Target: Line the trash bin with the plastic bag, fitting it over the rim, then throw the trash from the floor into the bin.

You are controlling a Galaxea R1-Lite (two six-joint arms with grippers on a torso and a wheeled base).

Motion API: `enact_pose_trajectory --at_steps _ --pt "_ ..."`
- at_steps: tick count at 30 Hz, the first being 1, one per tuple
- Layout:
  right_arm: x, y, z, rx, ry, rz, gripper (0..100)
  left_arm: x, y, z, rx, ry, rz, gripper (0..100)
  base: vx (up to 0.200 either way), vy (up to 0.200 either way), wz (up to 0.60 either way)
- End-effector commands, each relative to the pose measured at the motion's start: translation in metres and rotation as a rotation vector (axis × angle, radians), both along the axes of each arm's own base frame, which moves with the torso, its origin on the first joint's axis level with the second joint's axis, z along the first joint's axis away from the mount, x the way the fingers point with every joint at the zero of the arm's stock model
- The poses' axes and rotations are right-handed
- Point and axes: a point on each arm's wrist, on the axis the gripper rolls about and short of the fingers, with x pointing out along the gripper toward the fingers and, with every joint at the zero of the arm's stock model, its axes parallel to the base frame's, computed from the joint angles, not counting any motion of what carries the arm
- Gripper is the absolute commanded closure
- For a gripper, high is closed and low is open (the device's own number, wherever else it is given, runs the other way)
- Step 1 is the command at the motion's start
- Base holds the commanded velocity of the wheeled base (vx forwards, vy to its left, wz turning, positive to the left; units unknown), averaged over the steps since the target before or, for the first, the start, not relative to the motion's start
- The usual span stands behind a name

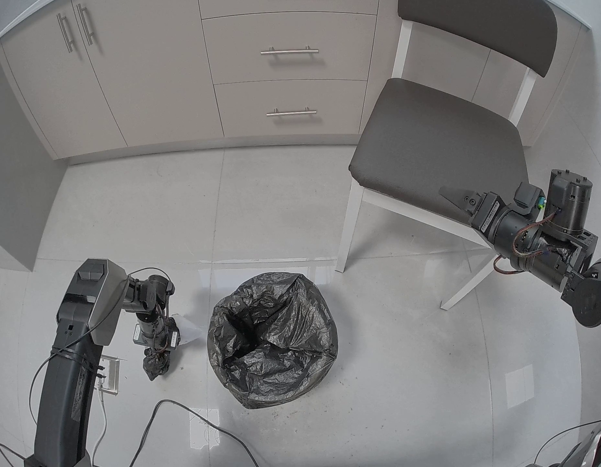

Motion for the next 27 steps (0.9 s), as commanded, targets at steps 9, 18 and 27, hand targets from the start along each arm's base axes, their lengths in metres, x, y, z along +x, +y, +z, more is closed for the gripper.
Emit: enact_pose_trajectory --at_steps 9,18,27 --pt "-0.001 0.001 0.001 0.000 -0.004 0.006 0 -0.017 -0.014 0.166 -0.422 -0.015 0.467 100 0.000 0.000 0.00" --pt "-0.006 0.001 0.001 -0.009 -0.007 0.011 0 -0.043 0.011 0.219 -0.451 0.032 0.791 100 0.000 0.000 0.00" --pt "-0.019 -0.001 0.007 0.000 -0.022 0.069 0 -0.060 -0.021 0.255 -0.768 0.203 0.895 100 0.000 0.000 0.00"
